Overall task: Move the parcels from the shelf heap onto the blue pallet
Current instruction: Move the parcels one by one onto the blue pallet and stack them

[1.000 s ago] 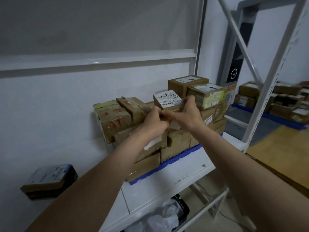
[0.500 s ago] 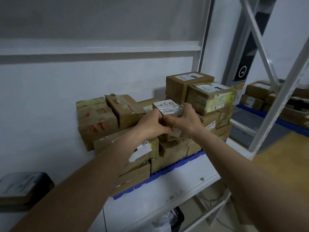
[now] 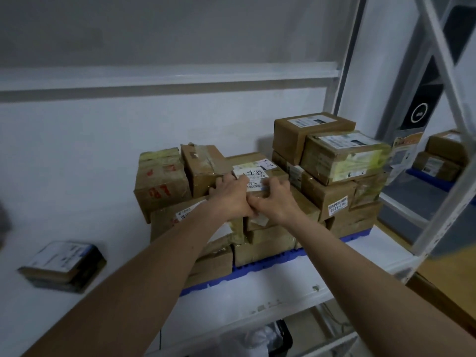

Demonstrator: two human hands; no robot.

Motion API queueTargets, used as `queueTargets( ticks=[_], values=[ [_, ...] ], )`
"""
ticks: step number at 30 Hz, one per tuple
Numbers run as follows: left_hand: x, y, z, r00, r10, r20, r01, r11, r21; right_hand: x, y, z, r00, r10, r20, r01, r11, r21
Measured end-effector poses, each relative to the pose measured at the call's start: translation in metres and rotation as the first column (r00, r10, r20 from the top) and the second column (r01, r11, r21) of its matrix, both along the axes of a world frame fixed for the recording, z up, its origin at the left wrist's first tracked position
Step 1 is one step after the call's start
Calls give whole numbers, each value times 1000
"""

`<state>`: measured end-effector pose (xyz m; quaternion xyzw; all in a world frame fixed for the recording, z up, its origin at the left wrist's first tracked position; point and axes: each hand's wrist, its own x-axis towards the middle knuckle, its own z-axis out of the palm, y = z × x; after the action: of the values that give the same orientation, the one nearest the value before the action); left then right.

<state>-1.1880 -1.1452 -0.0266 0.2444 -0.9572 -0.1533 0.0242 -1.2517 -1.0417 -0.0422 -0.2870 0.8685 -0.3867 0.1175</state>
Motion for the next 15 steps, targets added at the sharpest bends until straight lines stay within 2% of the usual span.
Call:
queueTargets(
  ticks=[2,5,9,12,15],
  values=[
    [0,5,1,999,8,34,-7,1000,-19,0,3,2,999,31,-38,-30,999,45],
    [3,12,5,999,20,34,-22,999,41,0,8,10,994,83,-67,-75,990,119],
    [17,14,26,988,19,-151,1,991,136,3,9,31,956,153,-249,-111,978,178],
    [39,12,42,973,80,-215,-74,997,37,14,-1,47,878,257,-405,-176,958,225],
    [70,2,46,956,204,-210,-245,950,-194,34,-21,54,746,404,-529,-275,911,307]
  ],
)
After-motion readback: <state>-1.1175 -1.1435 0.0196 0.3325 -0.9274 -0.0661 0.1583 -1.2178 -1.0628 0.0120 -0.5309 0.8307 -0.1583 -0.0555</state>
